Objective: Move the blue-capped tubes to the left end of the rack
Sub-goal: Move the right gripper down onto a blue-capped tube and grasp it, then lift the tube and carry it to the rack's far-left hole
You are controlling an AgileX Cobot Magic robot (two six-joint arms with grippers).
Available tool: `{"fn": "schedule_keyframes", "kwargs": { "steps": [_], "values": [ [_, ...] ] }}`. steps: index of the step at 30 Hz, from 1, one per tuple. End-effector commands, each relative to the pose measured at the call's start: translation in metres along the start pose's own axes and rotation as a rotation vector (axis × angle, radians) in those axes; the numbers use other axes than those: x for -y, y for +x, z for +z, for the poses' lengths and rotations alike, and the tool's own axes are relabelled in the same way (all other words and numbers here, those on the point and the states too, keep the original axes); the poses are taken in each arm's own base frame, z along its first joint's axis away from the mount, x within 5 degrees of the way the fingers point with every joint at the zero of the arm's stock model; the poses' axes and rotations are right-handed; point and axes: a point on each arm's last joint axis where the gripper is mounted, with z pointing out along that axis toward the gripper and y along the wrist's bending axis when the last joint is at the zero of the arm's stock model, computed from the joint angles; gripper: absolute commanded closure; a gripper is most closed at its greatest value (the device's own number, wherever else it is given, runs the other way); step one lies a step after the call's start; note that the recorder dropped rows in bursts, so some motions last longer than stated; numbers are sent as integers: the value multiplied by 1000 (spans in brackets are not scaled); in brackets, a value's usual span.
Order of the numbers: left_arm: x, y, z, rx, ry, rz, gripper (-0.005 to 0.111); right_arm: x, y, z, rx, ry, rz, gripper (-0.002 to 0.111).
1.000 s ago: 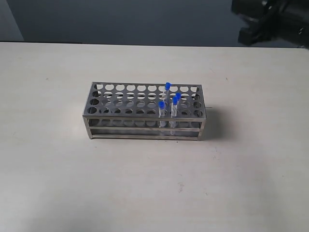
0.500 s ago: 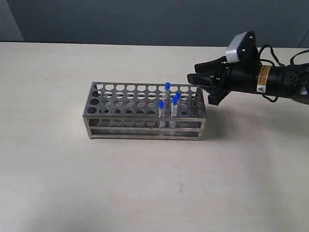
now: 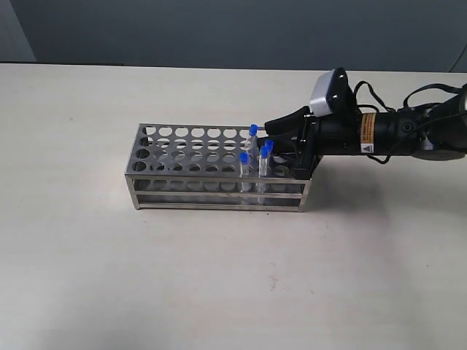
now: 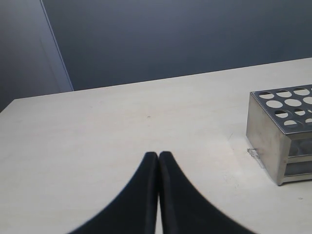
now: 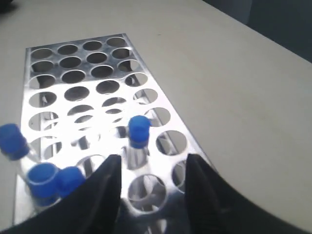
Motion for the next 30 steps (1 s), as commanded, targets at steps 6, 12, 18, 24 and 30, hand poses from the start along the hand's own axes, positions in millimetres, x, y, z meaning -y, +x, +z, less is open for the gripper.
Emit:
{"fn": "schedule_keyframes", "kwargs": {
  "steps": [6, 12, 18, 24, 30],
  "values": [
    [0, -1, -1, 10, 1, 2, 106, -15, -7, 21, -17, -44, -28, 66],
    [0, -1, -1, 10, 1, 2, 106, -16, -9, 23, -8, -41, -25, 66],
    [0, -1, -1, 10, 1, 2, 106, -16, -9, 23, -4, -35, -20, 103],
    [0, -1, -1, 10, 1, 2, 106, -13, -12, 23, 14, -9, -5, 108],
    [0, -1, -1, 10, 1, 2, 106, -12, -36, 15, 61, 26, -44, 108]
  ]
}}
